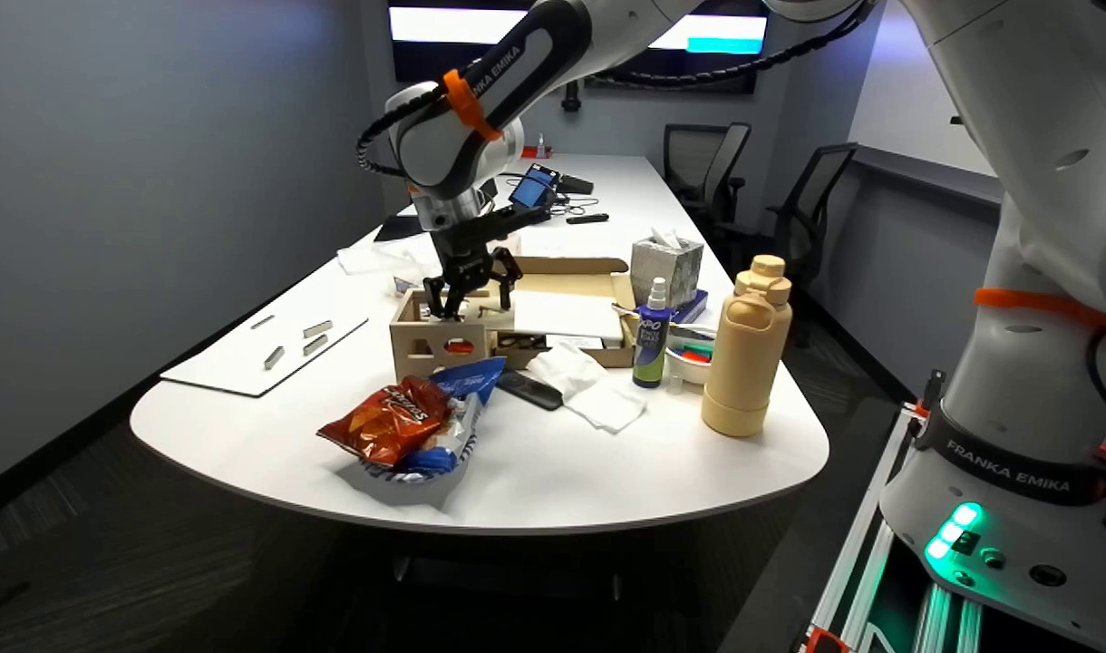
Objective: Open the box
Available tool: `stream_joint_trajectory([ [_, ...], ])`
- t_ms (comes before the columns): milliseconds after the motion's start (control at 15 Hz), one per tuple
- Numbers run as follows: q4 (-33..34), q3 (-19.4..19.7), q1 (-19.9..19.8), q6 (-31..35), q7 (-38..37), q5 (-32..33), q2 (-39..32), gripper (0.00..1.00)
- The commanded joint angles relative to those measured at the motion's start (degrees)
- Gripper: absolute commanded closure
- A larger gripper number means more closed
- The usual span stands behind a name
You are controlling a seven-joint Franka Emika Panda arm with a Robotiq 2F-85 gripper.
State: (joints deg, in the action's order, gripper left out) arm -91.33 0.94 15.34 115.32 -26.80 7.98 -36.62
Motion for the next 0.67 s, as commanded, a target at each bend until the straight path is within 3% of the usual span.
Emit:
stream_joint_trajectory([
  [0, -5.73, 0.39, 0.3, 1.47, -2.33, 0.39, 3.91, 0.0],
  [600, -10.1, 0.84, 0.12, 1.12, -7.41, 0.04, 7.08, 0.0],
])
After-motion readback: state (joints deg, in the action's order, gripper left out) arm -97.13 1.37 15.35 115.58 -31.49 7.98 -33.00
